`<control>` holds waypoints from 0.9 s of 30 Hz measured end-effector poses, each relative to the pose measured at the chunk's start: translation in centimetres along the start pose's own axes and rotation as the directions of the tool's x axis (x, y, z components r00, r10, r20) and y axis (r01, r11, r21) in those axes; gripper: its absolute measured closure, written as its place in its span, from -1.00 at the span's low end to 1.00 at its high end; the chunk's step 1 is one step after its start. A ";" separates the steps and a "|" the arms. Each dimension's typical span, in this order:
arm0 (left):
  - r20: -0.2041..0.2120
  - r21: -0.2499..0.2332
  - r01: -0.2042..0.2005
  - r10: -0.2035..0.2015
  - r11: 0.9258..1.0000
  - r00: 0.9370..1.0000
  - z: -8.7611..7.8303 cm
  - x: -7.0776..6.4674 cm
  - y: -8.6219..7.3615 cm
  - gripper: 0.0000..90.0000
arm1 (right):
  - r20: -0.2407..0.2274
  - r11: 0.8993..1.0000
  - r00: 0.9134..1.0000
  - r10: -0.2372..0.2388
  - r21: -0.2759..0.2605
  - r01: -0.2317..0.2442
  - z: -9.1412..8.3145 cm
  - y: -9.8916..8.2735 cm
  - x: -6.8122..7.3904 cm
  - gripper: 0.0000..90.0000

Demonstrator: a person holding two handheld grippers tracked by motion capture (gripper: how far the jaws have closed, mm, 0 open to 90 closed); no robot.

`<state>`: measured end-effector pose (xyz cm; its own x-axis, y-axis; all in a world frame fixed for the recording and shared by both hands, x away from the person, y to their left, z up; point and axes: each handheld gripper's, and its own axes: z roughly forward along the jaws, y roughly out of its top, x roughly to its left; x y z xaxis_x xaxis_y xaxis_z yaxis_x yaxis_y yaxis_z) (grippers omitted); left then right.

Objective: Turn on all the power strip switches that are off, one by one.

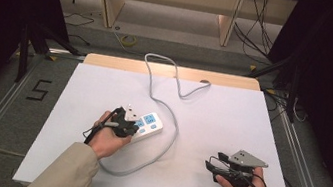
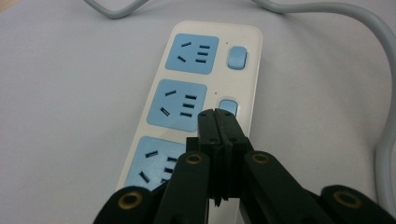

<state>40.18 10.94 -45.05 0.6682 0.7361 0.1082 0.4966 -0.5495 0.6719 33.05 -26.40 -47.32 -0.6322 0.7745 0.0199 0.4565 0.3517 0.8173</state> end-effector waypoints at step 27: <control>0.003 -0.010 -0.026 0.026 1.000 1.000 0.7 -0.5 1.5 0.99 | -0.002 1.000 1.000 -0.001 -0.001 0.001 0.0 0.0 0.0 -0.07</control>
<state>40.97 9.47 -44.62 0.6823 0.7206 0.1232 0.4736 -0.5640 0.6765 33.06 -26.36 -47.32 -0.6340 0.7731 0.0197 0.4552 0.3524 0.8177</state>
